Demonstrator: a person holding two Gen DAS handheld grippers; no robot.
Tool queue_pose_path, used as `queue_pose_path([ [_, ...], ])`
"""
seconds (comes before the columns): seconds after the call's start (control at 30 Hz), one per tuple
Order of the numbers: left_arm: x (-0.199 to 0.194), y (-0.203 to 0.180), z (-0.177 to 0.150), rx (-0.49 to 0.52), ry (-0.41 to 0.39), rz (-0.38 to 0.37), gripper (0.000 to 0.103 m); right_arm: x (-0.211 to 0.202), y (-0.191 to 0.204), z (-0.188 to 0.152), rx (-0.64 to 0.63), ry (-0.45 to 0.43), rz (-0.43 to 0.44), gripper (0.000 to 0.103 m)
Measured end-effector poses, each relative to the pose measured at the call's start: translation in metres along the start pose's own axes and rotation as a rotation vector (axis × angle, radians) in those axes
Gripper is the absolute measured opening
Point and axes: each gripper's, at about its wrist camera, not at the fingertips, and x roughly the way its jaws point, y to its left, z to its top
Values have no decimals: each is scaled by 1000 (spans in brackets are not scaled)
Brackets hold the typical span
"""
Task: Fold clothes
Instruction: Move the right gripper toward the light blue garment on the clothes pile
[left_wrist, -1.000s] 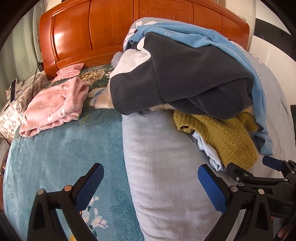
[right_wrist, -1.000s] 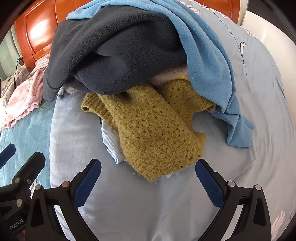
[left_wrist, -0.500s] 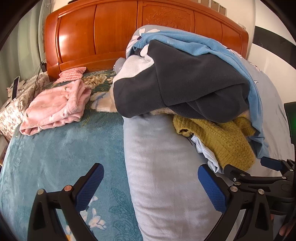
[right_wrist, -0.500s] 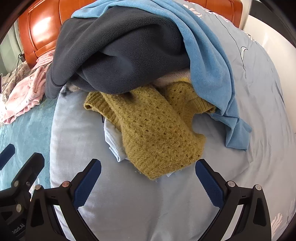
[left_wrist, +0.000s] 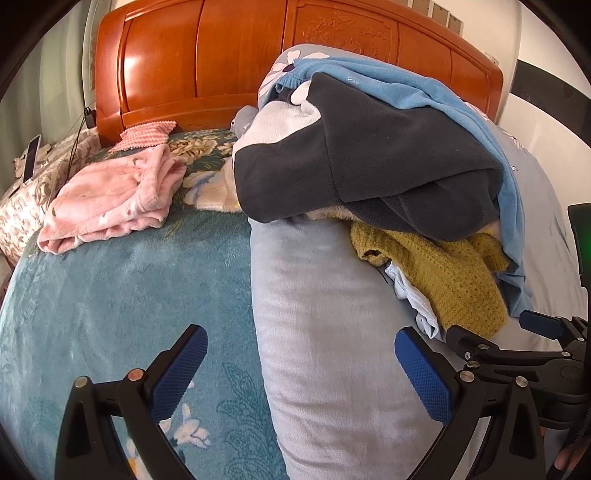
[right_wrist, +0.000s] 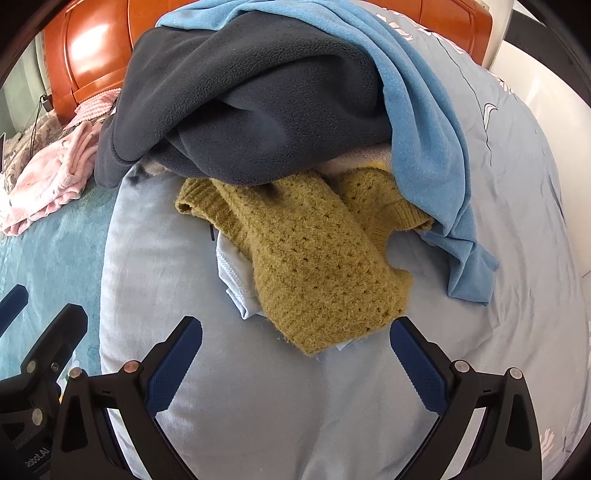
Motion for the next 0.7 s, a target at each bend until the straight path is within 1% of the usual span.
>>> queue_pose_path([
  [0.13,0,2,2,1,19,-10,103,-2,-3,-1,-13,-6,-8,102],
  [0.23,-3,3,4,3,9,-21,103,-6,-5,-2,-24,-18,-15,102],
  [0.4,-5,7,4,6,20,-27,103,-10,-21,-6,-28,-20,-15,102],
  [0.53,-6,11,5,12,21,-23,103,-12,-42,-10,-34,-23,-13,102],
  [0.7,-6,15,2,13,29,-26,103,-16,-84,-16,-36,-32,-8,102],
])
